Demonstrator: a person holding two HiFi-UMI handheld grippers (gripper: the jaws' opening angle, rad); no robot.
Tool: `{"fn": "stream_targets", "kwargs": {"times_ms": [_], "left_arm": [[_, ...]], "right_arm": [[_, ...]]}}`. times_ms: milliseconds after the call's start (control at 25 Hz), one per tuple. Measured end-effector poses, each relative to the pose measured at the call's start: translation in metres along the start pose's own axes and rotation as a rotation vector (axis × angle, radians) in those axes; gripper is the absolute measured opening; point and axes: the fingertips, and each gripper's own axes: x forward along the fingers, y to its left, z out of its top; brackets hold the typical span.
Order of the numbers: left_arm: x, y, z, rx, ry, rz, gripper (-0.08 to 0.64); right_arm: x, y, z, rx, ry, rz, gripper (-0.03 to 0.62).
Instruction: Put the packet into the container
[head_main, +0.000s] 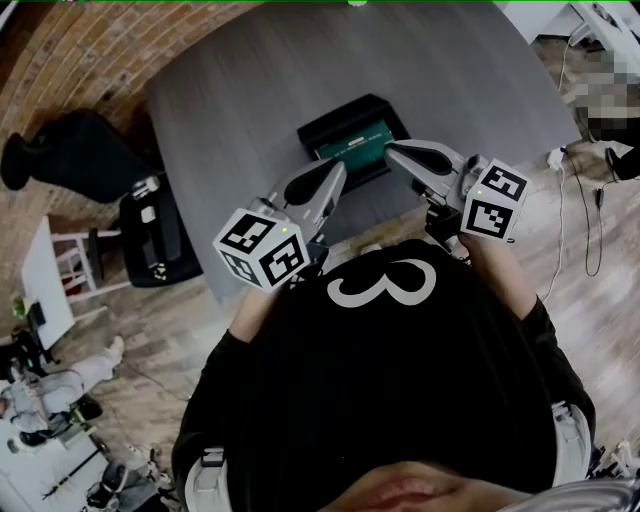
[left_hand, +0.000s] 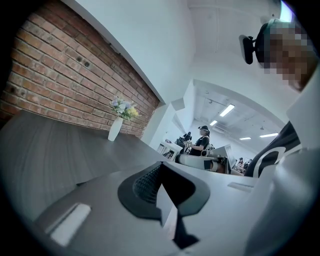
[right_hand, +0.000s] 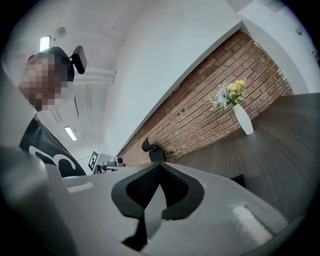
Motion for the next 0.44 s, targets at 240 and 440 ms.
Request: {"fn": "stream_targets", "kwargs": {"times_ms": [240,440], "left_arm": [[-0.0005,-0.0013,0.0032,0.003,-0.007,-0.004,0.012],[0.0008,-0.0015,0.0001,-0.003,0.001,-0.003,0.012]], "right_arm": [[-0.0013,0.0017,0.0044,-0.011,-0.004,-0.007,0.0],[-0.0006,0.001,0.0041,-0.01,-0.001,-0.012,0.002]]}}
